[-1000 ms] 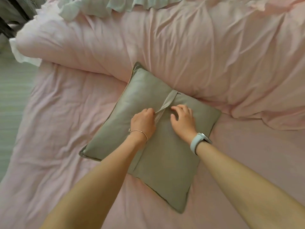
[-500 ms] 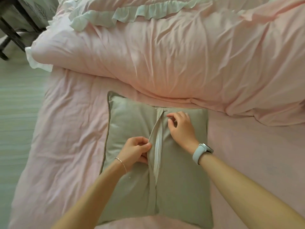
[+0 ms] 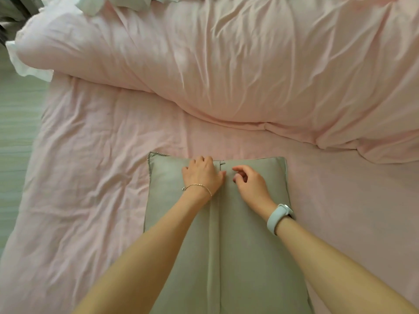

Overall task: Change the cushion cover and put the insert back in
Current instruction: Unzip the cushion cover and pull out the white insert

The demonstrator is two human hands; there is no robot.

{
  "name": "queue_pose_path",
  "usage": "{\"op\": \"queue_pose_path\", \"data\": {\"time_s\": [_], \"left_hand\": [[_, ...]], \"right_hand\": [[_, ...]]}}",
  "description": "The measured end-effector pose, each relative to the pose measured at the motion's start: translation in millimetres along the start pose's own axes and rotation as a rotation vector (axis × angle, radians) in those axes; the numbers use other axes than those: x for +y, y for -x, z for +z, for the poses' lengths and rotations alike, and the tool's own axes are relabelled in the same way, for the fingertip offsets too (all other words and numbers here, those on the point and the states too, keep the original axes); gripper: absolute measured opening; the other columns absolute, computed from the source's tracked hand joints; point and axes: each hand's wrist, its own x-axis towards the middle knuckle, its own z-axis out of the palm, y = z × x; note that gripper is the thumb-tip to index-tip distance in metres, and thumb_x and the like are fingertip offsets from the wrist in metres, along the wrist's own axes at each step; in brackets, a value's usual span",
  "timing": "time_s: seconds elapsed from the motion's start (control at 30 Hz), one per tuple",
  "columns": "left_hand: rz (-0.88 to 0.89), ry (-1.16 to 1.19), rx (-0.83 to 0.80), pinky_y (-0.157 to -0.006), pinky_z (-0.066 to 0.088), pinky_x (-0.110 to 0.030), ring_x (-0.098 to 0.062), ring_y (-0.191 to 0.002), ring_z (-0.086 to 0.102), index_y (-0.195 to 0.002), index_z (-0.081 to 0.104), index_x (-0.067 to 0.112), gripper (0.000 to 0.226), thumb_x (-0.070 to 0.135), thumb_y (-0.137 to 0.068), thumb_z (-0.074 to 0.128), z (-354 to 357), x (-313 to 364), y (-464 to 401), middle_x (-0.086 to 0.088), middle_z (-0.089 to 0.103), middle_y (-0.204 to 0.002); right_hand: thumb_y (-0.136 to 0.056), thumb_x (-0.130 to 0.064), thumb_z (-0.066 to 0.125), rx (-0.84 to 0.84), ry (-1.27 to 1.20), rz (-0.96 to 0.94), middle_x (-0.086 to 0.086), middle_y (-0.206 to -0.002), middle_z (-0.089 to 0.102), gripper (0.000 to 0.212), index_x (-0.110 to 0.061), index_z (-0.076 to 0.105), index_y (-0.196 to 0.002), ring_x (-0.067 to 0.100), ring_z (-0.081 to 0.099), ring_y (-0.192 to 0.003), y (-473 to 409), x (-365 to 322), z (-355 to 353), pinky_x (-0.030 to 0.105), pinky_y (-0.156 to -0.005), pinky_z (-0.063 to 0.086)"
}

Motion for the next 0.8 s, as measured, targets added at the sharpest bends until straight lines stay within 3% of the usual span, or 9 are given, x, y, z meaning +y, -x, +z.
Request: {"op": "queue_pose_path", "data": {"time_s": [0.07,0.17,0.27,0.37,0.57,0.7,0.8], "left_hand": [[0.004,-0.007,0.039,-0.086,0.034,-0.034,-0.028,-0.113,0.047,-0.107,0.06,0.014,0.035,0.041,-0.09,0.047,9,-6,-7,-0.007,0.055,-0.118],[-0.006,0.192,0.118,-0.068,0.033,-0.031,-0.03,-0.091,0.055,-0.081,0.066,0.01,0.027,0.026,-0.09,0.046,15,-19,-7,-0.01,0.061,-0.094],[-0.051,0.43,0.104,-0.063,0.032,-0.032,-0.027,-0.079,0.052,-0.076,0.065,0.009,0.028,0.022,-0.091,0.046,10,-34,-3,-0.012,0.062,-0.087],[-0.058,0.58,0.133,-0.06,0.027,-0.031,-0.035,-0.078,0.052,-0.063,0.051,0.015,0.028,0.016,-0.091,0.048,9,-43,1,-0.023,0.061,-0.081],[-0.104,0.696,0.163,-0.066,0.035,-0.031,-0.035,-0.086,0.057,-0.075,0.065,0.006,0.026,0.02,-0.091,0.05,20,-46,0,-0.02,0.064,-0.084],[-0.076,0.728,0.186,-0.067,0.038,-0.034,-0.037,-0.085,0.058,-0.066,0.058,0.013,0.027,0.019,-0.091,0.051,21,-47,1,-0.022,0.063,-0.081],[-0.074,0.754,0.175,-0.067,0.038,-0.034,-0.039,-0.084,0.057,-0.063,0.055,0.014,0.029,0.021,-0.091,0.051,21,-48,3,-0.024,0.062,-0.081]], "right_hand": [[-0.092,-0.005,0.047,0.062,0.045,-0.021,0.011,-0.106,0.064,0.024,-0.005,0.062,-0.111,0.026,0.056,-0.1,-6,1,2,0.023,-0.082,0.036],[-0.092,-0.011,0.048,0.126,0.234,-0.09,0.009,-0.112,0.058,0.026,-0.012,0.063,-0.114,0.026,0.046,-0.109,-21,-2,7,0.025,-0.087,0.032],[-0.093,-0.029,0.05,0.037,0.386,-0.113,0.004,-0.12,0.052,0.029,-0.022,0.062,-0.119,0.023,0.038,-0.116,-35,-15,11,0.032,-0.095,0.029],[-0.092,-0.04,0.05,-0.051,0.536,-0.128,-0.002,-0.121,0.049,0.027,-0.027,0.064,-0.111,0.019,0.034,-0.119,-39,-26,17,0.034,-0.095,0.025],[-0.09,-0.038,0.053,-0.04,0.513,-0.112,-0.003,-0.118,0.05,0.019,-0.026,0.063,-0.101,0.019,0.035,-0.117,-36,-30,18,0.034,-0.091,0.025],[-0.092,-0.034,0.05,0.018,0.467,-0.125,-0.004,-0.113,0.053,0.017,-0.023,0.062,-0.096,0.018,0.037,-0.113,-33,-31,20,0.033,-0.088,0.023],[-0.093,-0.026,0.049,0.074,0.487,-0.235,-0.004,-0.106,0.054,0.013,-0.019,0.06,-0.093,0.018,0.042,-0.107,-26,-28,22,0.03,-0.078,0.017]]}}
